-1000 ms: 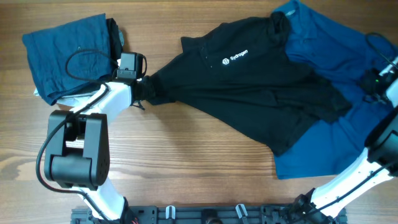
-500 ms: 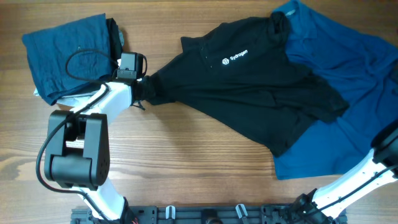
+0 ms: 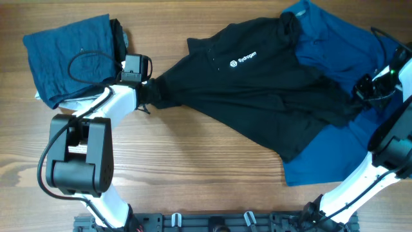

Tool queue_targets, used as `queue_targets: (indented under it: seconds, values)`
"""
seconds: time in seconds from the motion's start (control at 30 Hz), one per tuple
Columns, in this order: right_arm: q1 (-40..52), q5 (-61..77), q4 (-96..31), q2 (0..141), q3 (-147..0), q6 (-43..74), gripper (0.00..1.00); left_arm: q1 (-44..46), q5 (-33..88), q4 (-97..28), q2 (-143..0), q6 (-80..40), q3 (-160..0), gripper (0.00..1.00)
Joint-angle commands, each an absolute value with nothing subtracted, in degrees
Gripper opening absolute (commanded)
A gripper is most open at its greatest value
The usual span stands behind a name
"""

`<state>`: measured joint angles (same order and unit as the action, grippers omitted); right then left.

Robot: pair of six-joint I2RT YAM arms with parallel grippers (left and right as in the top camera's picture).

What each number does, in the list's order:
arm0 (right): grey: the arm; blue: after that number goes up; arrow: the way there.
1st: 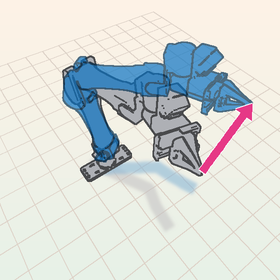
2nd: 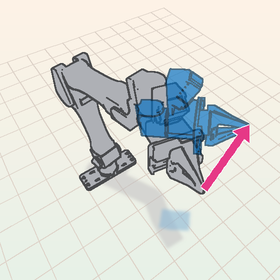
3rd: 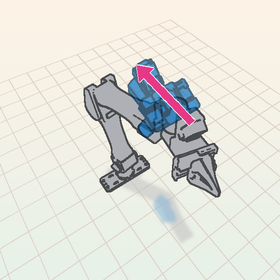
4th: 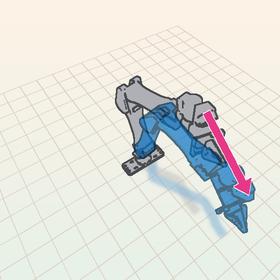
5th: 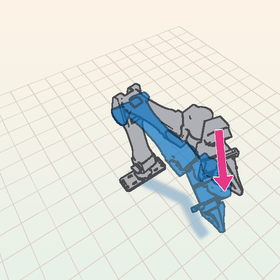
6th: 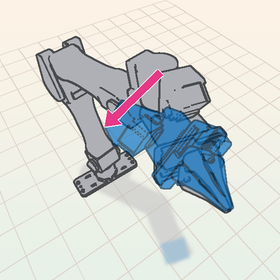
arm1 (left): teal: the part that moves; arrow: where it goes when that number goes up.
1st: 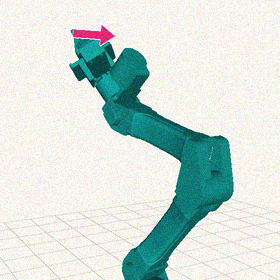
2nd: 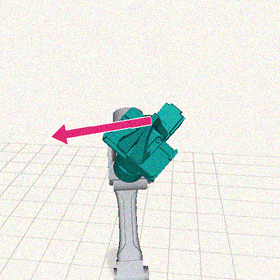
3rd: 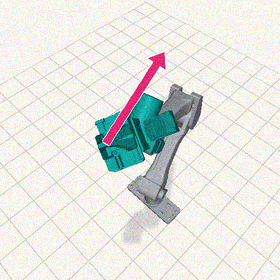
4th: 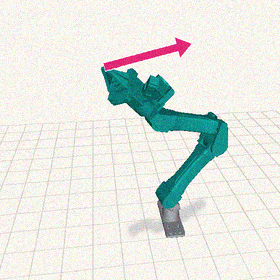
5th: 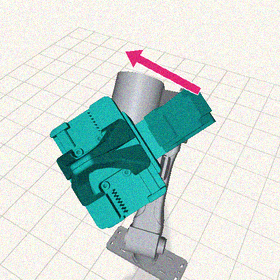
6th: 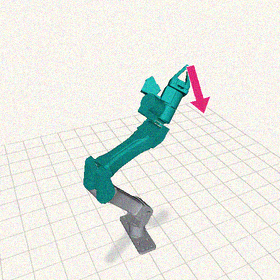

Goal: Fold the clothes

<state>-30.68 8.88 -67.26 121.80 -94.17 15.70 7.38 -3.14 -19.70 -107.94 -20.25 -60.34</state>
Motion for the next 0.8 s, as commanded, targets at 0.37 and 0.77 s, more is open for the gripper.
queue_targets:
  seconds: [0.37,0.77]
  values:
    - [-39.2,5.96,-68.58,120.55,-90.04,20.88,0.73,7.6,0.43,-21.23,-112.07,-19.99,-57.49,0.17]
    - [-41.32,10.87,-74.5,120.53,-88.77,37.67,0.67,7.62,0.64,-20.36,-112.07,-19.99,-57.49,0.2]
